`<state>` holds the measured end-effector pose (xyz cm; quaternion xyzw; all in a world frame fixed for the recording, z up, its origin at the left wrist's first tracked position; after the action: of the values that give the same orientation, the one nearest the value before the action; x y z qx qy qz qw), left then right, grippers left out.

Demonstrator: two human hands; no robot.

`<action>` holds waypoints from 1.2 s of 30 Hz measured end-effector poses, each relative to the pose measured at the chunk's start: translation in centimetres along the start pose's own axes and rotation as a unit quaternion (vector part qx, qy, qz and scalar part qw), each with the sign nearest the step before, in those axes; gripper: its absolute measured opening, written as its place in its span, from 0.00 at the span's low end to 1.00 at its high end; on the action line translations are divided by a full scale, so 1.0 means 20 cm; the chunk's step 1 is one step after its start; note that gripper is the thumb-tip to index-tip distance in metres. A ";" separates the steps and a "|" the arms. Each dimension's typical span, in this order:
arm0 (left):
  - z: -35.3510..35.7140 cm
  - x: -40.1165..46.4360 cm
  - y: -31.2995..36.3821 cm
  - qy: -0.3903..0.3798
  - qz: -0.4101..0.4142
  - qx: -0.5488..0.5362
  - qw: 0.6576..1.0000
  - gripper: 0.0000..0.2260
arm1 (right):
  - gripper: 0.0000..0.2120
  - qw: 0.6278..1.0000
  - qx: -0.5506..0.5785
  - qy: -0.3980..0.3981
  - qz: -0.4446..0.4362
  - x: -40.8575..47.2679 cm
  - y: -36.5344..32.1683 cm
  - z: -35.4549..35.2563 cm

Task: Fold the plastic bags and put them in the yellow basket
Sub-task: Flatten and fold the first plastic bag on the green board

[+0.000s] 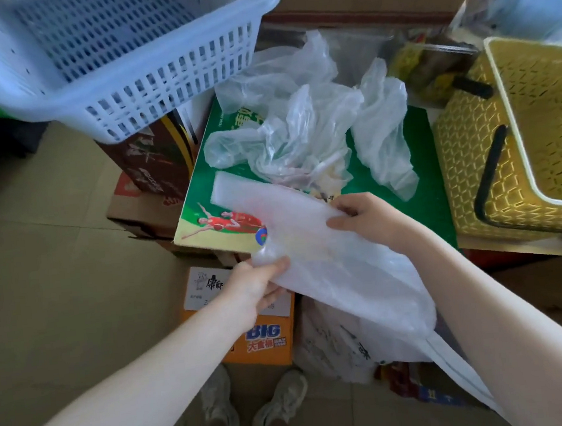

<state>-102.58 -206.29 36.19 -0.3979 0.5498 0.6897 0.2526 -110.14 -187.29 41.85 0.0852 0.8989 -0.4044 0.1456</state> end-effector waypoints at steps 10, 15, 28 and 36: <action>0.05 -0.58 0.95 -0.078 0.545 0.085 0.830 0.09 | 0.03 0.944 0.235 0.207 -0.103 -0.16 -0.58 -0.45; 0.08 -0.74 0.99 -0.142 0.796 0.275 0.520 0.09 | 0.11 0.845 0.413 0.333 -0.070 -0.21 -0.61 -0.49; -0.02 0.08 0.27 -0.239 0.623 0.571 0.478 0.34 | 0.25 0.975 0.217 0.048 -0.026 -0.27 0.21 0.25; 0.03 0.05 0.24 -0.252 0.662 0.495 0.503 0.16 | 0.16 0.944 -0.158 0.191 -0.218 -0.39 0.18 0.26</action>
<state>-107.08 -207.05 38.02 0.4629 0.8177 0.3422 0.0063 -100.82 -189.08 38.68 -0.0607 0.9588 -0.2552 -0.1092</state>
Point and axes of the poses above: each hand's wrist, its own x-axis towards the middle knuckle, its own z-axis out of the palm, y = z × x, the point moved 6 cm from there along x, towards the middle knuckle, and after that the axes turned 11 degrees about y, right-handed, at the moved point
